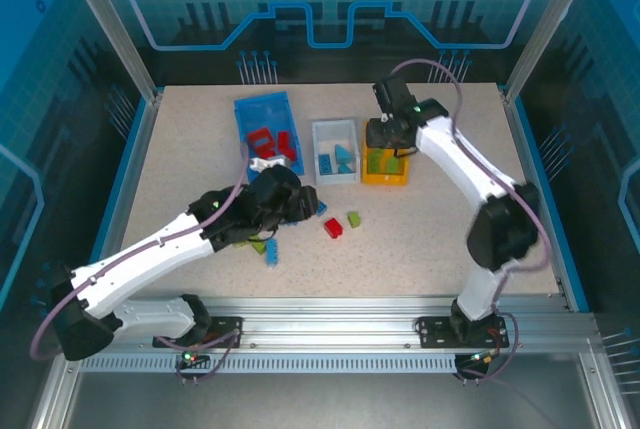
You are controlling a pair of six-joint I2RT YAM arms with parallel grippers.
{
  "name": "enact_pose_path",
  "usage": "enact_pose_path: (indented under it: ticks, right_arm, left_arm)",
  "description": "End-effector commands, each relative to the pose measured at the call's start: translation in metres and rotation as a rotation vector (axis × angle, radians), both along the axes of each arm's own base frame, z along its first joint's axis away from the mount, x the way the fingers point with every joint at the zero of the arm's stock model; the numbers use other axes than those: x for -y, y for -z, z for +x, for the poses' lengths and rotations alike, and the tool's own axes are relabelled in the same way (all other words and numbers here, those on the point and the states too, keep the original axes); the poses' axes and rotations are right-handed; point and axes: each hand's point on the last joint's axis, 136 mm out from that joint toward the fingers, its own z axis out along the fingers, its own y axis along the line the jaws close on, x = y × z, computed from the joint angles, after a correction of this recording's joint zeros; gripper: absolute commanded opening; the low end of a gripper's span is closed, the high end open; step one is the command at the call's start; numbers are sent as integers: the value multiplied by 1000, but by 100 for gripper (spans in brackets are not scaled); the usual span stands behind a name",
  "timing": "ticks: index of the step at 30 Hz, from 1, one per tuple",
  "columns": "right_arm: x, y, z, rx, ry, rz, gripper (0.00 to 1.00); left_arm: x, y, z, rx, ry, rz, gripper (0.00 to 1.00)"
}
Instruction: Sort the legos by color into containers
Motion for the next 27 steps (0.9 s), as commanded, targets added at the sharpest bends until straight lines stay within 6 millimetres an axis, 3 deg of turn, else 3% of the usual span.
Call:
enact_pose_path:
  ticks: [1,3,6,11,18,27]
  right_arm:
    - [-40,-32,-49,168,-177,103,55]
    - [-70,-32,-94,222,-346,200,58]
    - [-91,-21,-152,232,-491,302,61]
    - [-98,-11,-199,197,-583,331,61]
    - [-97,-17,-203,208,-573,313,61]
    - [-98,-21,-202,208,-571,303,61]
  left_arm:
    - [-29,33,-7,-173,-64,39,69]
    - [-40,47,-3,-213,-143,26,70]
    - [-48,68,3,-277,-289,-38,71]
    - [-41,99,20,-344,-522,-180,68]
    - [-42,139,32,-429,-809,-248,64]
    - [-41,164,37,-472,-948,-272,63]
